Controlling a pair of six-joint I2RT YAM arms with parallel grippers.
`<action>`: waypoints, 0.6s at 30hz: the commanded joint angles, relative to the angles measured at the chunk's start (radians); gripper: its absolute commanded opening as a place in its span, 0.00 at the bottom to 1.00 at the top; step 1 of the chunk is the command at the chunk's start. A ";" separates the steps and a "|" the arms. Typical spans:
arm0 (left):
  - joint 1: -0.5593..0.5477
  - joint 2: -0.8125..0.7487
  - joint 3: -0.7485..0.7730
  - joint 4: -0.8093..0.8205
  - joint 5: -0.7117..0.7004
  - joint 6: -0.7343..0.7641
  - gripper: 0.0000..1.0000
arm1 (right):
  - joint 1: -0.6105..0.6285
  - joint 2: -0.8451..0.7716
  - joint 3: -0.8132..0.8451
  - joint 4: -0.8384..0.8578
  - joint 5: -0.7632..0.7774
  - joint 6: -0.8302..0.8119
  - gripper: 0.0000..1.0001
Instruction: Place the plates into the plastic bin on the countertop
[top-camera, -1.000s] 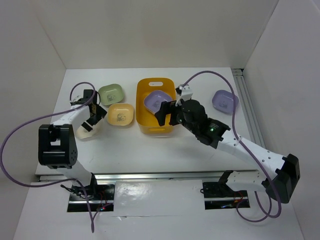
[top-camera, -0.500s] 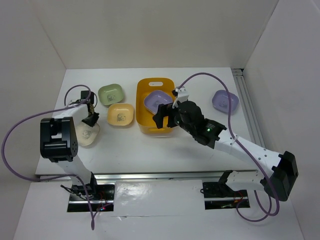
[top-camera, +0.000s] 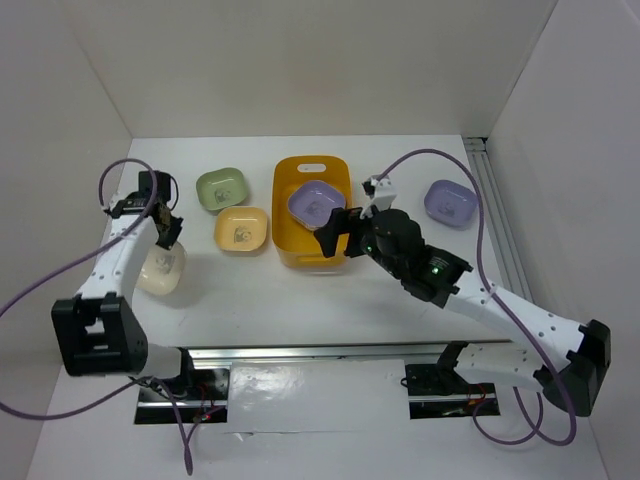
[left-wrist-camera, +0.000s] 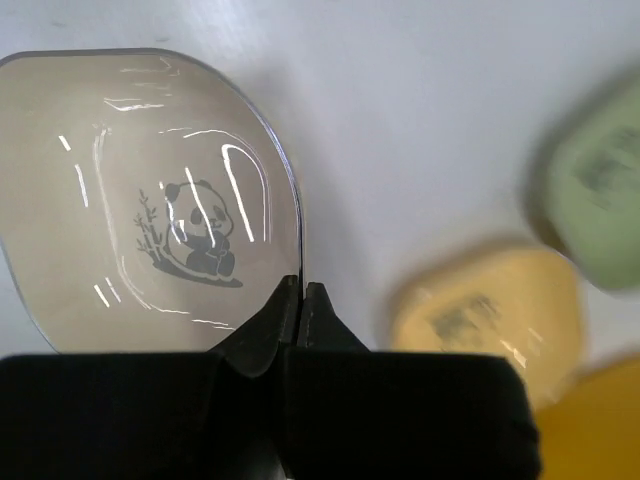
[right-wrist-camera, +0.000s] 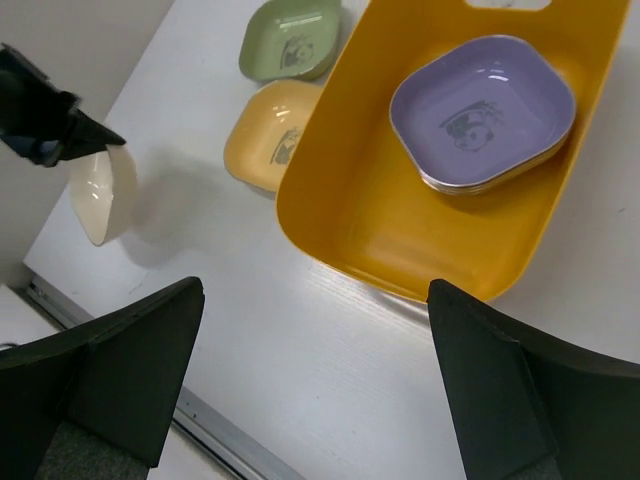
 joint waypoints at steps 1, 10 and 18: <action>-0.091 -0.174 0.144 -0.039 0.044 0.044 0.00 | 0.008 -0.086 -0.052 -0.036 0.121 0.058 1.00; -0.466 0.049 0.646 -0.024 0.132 0.178 0.00 | 0.017 -0.287 -0.132 -0.272 0.475 0.253 1.00; -0.621 0.494 1.112 -0.036 0.201 0.074 0.00 | 0.017 -0.453 -0.060 -0.406 0.578 0.292 1.00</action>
